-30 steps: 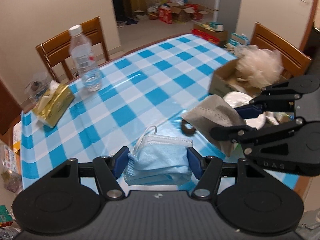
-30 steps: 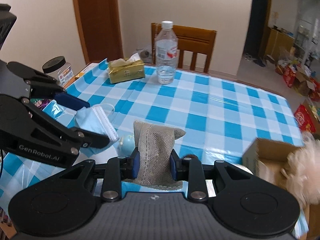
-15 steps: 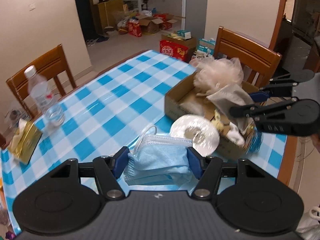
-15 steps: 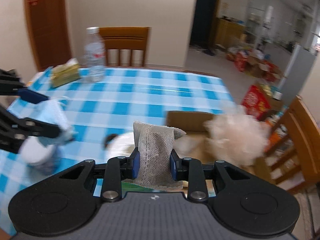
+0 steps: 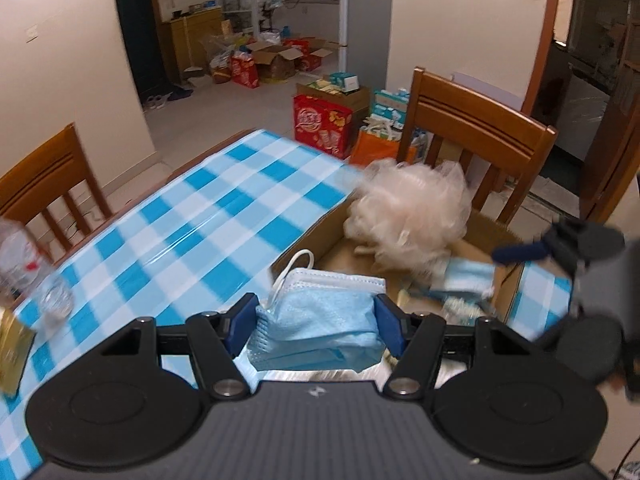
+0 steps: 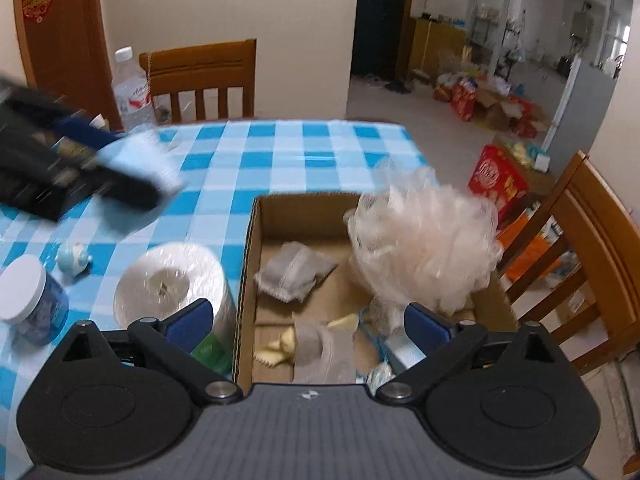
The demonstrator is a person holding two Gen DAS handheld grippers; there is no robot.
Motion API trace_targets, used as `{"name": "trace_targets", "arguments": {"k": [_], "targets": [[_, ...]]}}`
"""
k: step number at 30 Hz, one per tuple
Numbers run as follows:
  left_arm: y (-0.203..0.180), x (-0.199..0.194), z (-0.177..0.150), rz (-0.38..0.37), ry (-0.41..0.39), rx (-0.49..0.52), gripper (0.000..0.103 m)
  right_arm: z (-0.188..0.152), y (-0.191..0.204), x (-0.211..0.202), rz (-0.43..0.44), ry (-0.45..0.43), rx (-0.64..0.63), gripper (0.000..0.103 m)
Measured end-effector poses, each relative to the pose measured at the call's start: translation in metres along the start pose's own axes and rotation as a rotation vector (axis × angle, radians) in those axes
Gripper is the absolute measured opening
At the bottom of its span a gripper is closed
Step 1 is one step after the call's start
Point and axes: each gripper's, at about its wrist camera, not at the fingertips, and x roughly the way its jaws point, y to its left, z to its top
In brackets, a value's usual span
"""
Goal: Organize soft objects
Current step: 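Carry the mask and pouch over the cardboard box and open both grippers, then move both open grippers back to the table, right gripper toward the brown scrunchie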
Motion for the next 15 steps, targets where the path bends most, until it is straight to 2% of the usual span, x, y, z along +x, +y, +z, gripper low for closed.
{"name": "trace_targets", "arguments": {"k": [4,7,9,13,15], "targets": [[-0.018,0.022,0.022,-0.030,-0.012,0.022,0.063,-0.011,-0.007,0.000,0.007,0.019,-0.001,0.103],[-0.032,0.037,0.036,-0.053,-0.021,0.040,0.070,-0.016,-0.015,-0.002,0.001,0.028,0.007,0.103],[-0.041,0.047,0.043,-0.061,-0.034,0.044,0.101,-0.020,-0.021,-0.005,-0.010,0.026,0.013,0.103],[-0.054,0.064,0.049,-0.057,-0.054,0.067,0.102,-0.026,-0.031,-0.009,-0.022,0.029,0.030,0.103],[-0.056,0.070,0.049,-0.064,-0.036,0.061,0.102,-0.029,-0.035,-0.010,-0.023,0.031,0.041,0.103]]}}
